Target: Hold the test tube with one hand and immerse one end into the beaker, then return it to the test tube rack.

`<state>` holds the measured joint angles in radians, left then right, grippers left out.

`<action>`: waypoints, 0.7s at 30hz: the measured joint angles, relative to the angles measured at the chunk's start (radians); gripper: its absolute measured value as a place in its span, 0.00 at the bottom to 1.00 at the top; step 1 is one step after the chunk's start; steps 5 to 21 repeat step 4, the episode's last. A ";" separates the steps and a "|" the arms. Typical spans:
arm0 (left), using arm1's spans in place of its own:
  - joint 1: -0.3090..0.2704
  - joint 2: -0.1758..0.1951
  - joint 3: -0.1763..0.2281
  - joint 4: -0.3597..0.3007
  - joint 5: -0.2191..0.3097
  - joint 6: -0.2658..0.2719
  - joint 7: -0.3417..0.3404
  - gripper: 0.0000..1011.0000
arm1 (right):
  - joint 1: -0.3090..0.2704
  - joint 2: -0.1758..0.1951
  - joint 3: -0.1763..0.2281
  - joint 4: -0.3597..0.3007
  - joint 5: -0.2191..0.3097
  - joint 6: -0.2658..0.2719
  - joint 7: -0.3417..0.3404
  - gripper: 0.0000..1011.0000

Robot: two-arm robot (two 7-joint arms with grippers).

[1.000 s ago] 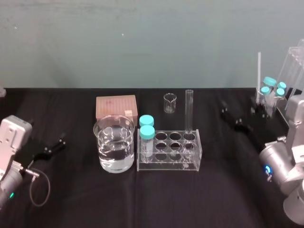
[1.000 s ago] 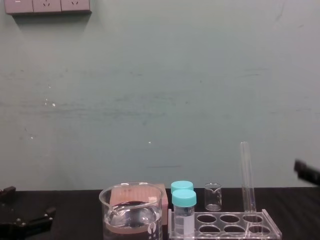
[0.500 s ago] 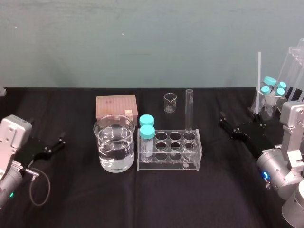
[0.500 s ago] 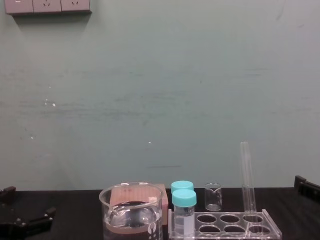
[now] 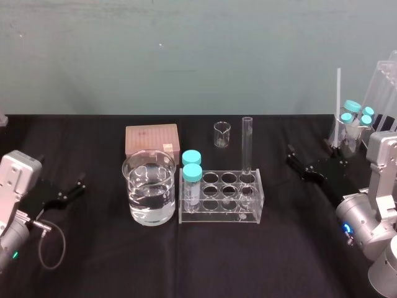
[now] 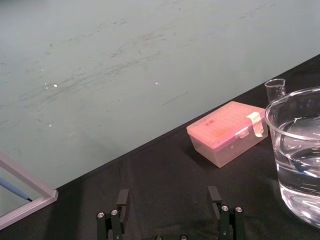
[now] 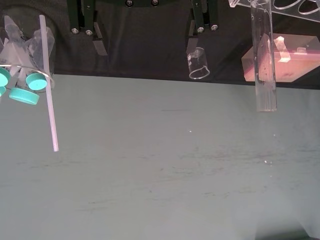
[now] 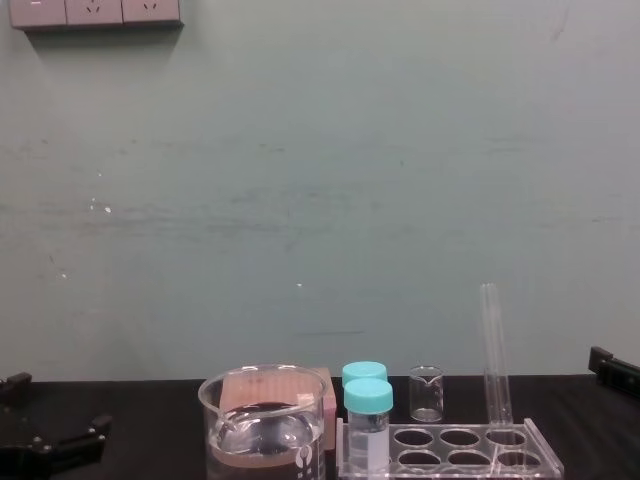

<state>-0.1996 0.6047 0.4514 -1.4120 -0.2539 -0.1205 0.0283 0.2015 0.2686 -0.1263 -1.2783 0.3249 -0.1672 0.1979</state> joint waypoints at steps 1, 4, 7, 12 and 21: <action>0.000 0.000 0.000 0.000 0.000 0.000 0.000 0.99 | 0.000 0.000 0.000 0.000 0.000 0.000 0.000 0.99; 0.000 0.000 0.000 0.000 0.000 0.000 0.000 0.99 | 0.000 0.000 0.000 0.000 0.000 0.000 0.000 0.99; 0.000 0.000 0.000 0.000 0.000 0.000 0.000 0.99 | 0.000 0.000 0.000 0.000 0.000 0.000 0.000 0.99; 0.000 0.000 0.000 0.000 0.000 0.000 0.000 0.99 | 0.000 0.000 0.000 0.000 0.000 0.000 0.000 0.99; 0.000 0.000 0.000 0.000 0.000 0.000 0.000 0.99 | 0.000 0.000 0.000 0.000 0.000 0.000 0.000 0.99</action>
